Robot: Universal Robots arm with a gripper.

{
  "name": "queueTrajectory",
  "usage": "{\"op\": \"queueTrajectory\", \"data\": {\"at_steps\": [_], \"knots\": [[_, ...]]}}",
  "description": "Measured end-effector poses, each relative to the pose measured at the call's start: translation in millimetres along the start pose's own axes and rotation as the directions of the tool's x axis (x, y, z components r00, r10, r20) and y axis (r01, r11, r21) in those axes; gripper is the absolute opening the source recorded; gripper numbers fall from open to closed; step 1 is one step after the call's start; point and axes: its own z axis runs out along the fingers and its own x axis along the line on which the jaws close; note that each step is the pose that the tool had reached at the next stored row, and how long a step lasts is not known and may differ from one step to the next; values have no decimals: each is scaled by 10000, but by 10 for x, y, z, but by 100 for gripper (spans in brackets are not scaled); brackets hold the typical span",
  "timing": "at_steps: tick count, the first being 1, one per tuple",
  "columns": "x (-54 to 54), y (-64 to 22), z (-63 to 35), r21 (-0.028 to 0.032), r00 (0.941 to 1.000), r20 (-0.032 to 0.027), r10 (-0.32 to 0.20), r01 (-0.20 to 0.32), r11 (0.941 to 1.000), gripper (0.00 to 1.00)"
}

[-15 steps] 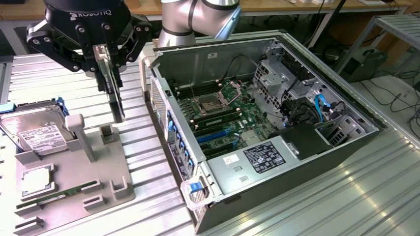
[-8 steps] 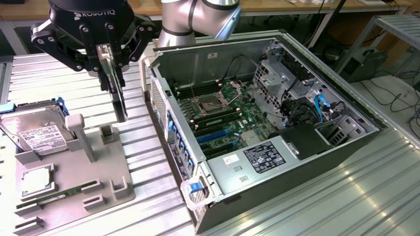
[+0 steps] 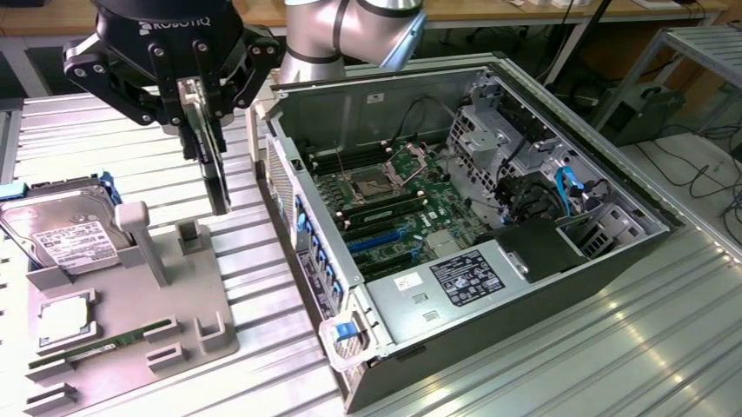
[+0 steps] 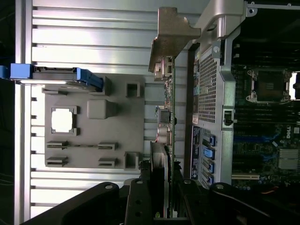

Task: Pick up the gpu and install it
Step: 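Pick up the gpu and move the gpu toward the slot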

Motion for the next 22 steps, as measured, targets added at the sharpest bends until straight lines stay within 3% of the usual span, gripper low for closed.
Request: {"op": "queueTrajectory", "data": {"at_steps": [22], "knots": [[-129,-4,3,0,10000,0,0,0,10000,27]]}}
